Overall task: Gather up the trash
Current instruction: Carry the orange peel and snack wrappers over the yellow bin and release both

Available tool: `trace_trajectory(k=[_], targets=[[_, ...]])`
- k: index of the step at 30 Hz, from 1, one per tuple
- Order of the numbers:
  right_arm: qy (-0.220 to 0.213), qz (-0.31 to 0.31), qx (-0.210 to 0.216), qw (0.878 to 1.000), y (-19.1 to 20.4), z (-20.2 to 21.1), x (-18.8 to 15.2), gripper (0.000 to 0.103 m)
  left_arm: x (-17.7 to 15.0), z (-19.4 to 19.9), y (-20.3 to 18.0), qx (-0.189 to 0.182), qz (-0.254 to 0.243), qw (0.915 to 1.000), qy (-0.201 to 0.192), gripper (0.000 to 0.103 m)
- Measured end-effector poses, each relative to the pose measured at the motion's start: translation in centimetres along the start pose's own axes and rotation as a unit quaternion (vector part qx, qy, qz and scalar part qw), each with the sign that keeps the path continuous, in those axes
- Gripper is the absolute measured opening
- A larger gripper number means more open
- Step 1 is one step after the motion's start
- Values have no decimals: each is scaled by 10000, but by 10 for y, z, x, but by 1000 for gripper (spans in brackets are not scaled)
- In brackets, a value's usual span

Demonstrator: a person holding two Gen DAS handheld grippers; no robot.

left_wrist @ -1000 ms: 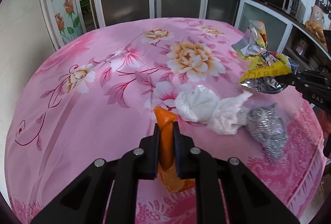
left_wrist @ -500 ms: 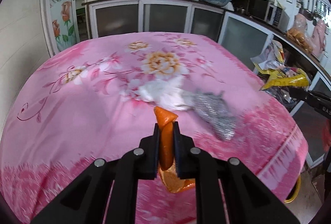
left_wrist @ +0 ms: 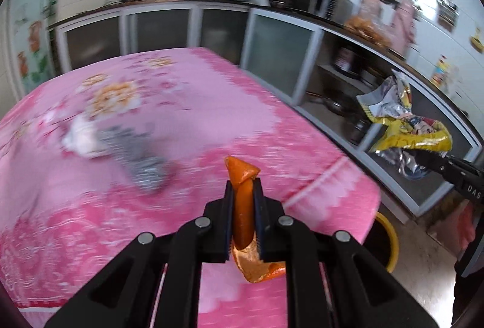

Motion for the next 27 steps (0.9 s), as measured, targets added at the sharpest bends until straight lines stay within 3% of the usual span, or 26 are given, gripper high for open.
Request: trace_trajectory(k=[12,19,27], targets=[[61,-798,-1057,9912,-121,69,-70,6,-8,-42,-156,-922,-954,9907,290,11],[300,-1241,-1521,9801,-178,88,-122,6,-23,-72,-248,-1519,-1482,9760,488,11],[638,-1702,-1840,9660,-227,91,-175,6,-58,-108,-326,-1899,-2002,9576,827,11]])
Point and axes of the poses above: each gripper's, at about its wrist camera, not at the fingertips, and z roughly against the way its jaws point, y to its left, x to its top, the point moved 10 cm from there along -z, roughly the way its jaws point, and after that the axes turned 3 degrees about -y, right-handed, at the moved point
